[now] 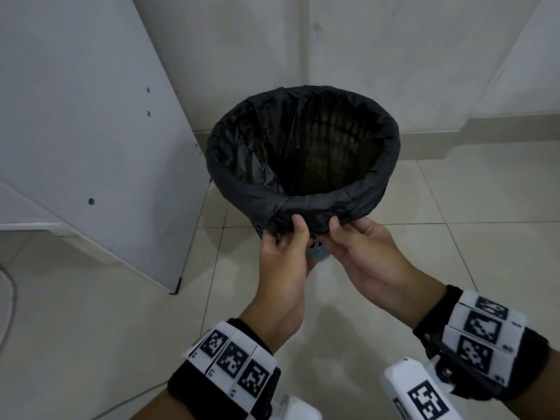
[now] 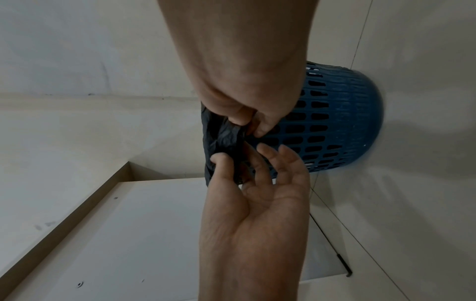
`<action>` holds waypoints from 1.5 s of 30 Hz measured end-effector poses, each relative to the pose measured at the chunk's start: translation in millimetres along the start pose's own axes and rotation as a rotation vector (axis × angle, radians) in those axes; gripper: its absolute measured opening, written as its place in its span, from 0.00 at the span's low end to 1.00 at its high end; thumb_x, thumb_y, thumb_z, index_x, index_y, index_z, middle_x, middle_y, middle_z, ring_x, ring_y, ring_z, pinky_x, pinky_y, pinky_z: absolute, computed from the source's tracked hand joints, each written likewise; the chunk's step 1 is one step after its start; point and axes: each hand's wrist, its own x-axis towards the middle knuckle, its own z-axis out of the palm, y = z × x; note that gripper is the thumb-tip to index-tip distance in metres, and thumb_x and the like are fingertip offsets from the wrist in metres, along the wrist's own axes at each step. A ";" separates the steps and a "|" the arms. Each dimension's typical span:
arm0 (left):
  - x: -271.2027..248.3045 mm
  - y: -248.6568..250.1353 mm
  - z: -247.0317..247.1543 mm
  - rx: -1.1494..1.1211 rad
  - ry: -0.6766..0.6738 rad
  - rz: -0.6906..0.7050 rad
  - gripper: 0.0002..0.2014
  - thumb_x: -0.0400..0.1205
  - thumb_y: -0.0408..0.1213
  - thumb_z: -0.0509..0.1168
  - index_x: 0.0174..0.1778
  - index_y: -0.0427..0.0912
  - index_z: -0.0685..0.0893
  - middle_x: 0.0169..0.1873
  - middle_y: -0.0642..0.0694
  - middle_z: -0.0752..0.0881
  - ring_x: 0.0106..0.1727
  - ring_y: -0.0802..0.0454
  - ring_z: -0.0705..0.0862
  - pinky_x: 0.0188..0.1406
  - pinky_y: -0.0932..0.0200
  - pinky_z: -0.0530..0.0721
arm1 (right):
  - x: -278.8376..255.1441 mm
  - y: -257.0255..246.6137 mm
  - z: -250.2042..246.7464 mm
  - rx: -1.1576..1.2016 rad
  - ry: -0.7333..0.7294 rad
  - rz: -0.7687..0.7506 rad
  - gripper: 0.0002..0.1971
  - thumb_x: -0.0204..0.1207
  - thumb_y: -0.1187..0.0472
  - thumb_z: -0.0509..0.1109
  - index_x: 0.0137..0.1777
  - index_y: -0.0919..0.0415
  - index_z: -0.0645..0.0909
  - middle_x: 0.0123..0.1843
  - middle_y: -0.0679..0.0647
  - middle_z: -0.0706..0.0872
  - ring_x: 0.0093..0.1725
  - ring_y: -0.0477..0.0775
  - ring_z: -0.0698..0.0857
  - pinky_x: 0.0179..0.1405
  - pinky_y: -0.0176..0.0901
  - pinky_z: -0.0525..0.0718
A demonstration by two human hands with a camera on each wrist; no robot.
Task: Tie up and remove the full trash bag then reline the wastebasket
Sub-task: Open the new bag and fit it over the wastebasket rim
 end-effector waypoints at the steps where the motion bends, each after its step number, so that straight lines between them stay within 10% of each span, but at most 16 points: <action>1: -0.4 0.1 -0.6 -0.002 -0.011 -0.006 0.21 0.85 0.50 0.66 0.74 0.51 0.78 0.60 0.52 0.91 0.57 0.59 0.91 0.45 0.64 0.88 | 1.0 -0.1 0.0 -0.007 0.008 -0.006 0.10 0.83 0.71 0.65 0.62 0.72 0.82 0.55 0.60 0.93 0.54 0.54 0.92 0.55 0.42 0.90; 8: -2.0 0.2 -1.2 -0.088 -0.034 -0.071 0.16 0.87 0.48 0.62 0.70 0.51 0.81 0.44 0.58 0.94 0.42 0.62 0.91 0.42 0.62 0.87 | 7.9 1.3 1.1 -0.065 0.016 0.006 0.12 0.84 0.75 0.62 0.64 0.71 0.82 0.59 0.62 0.91 0.60 0.57 0.90 0.59 0.44 0.88; 15: -0.3 0.3 -1.1 -0.119 0.026 -0.106 0.14 0.89 0.44 0.61 0.68 0.47 0.83 0.59 0.49 0.90 0.52 0.56 0.87 0.49 0.60 0.86 | 12.3 -5.6 5.3 0.031 0.006 0.023 0.16 0.83 0.79 0.58 0.68 0.71 0.78 0.63 0.62 0.88 0.60 0.54 0.89 0.59 0.43 0.88; 21: 4.5 3.2 3.5 -0.121 0.050 -0.164 0.11 0.91 0.42 0.58 0.62 0.44 0.84 0.53 0.48 0.88 0.46 0.54 0.84 0.47 0.58 0.85 | 12.4 -10.6 11.4 0.046 0.022 0.038 0.20 0.79 0.85 0.56 0.62 0.68 0.81 0.59 0.60 0.89 0.57 0.53 0.89 0.59 0.42 0.87; 30: 8.1 5.2 -1.5 -0.070 0.106 -0.171 0.11 0.87 0.44 0.67 0.62 0.45 0.86 0.48 0.51 0.89 0.50 0.56 0.86 0.53 0.57 0.82 | -13.8 4.8 12.5 0.049 0.187 0.033 0.05 0.83 0.69 0.66 0.56 0.69 0.81 0.48 0.61 0.89 0.52 0.56 0.90 0.61 0.46 0.87; 45: 10.5 14.9 -9.3 -0.180 0.008 -0.237 0.09 0.91 0.37 0.60 0.62 0.47 0.84 0.52 0.51 0.85 0.45 0.57 0.82 0.50 0.56 0.80 | -9.8 -13.6 30.4 0.171 0.085 0.006 0.17 0.80 0.60 0.72 0.65 0.70 0.82 0.56 0.61 0.92 0.56 0.54 0.92 0.55 0.42 0.90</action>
